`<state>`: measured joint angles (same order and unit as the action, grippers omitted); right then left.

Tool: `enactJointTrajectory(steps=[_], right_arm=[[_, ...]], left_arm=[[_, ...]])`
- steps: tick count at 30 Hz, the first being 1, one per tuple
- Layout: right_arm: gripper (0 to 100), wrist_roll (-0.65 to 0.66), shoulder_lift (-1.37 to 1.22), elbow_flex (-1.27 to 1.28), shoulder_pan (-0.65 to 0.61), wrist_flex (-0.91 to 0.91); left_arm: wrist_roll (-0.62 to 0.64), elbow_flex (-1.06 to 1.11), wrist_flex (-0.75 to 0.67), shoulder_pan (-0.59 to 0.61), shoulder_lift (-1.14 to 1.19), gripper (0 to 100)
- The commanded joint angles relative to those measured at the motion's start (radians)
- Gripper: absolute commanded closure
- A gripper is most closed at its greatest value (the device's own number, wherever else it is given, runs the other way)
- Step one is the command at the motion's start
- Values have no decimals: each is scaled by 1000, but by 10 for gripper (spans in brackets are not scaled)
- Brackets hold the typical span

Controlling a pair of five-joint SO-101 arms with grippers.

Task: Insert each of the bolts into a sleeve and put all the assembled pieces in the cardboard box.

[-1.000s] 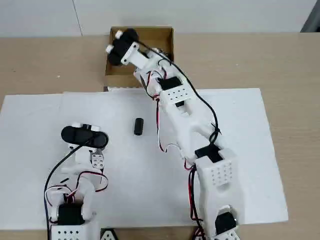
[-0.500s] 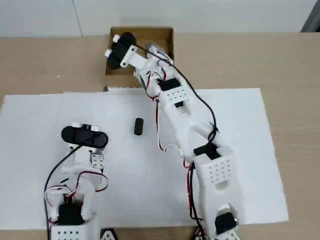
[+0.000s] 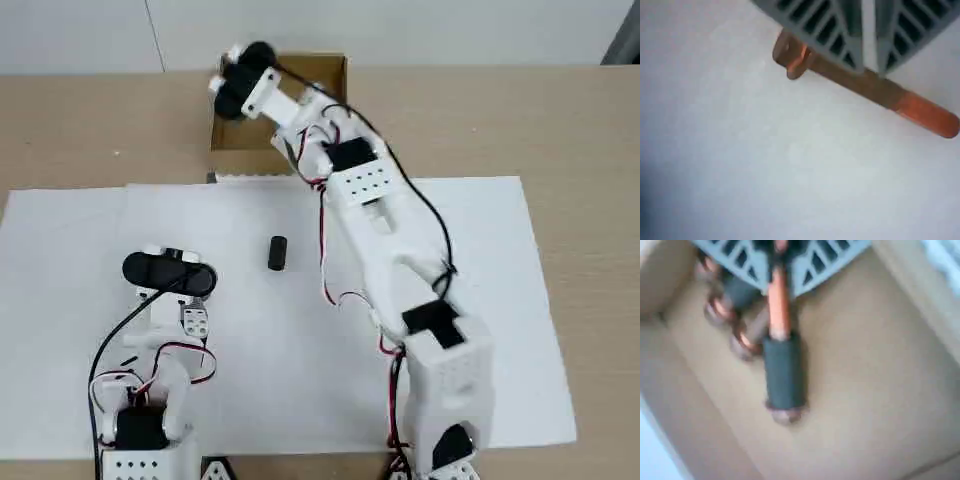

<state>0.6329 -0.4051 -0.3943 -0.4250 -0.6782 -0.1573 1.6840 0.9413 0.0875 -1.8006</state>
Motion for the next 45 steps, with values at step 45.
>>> enactJointTrajectory(steps=[45], right_arm=[[979,-976,774,482,-56,-816]], left_arm=[[-8,-7,-26,2,-8,995]])
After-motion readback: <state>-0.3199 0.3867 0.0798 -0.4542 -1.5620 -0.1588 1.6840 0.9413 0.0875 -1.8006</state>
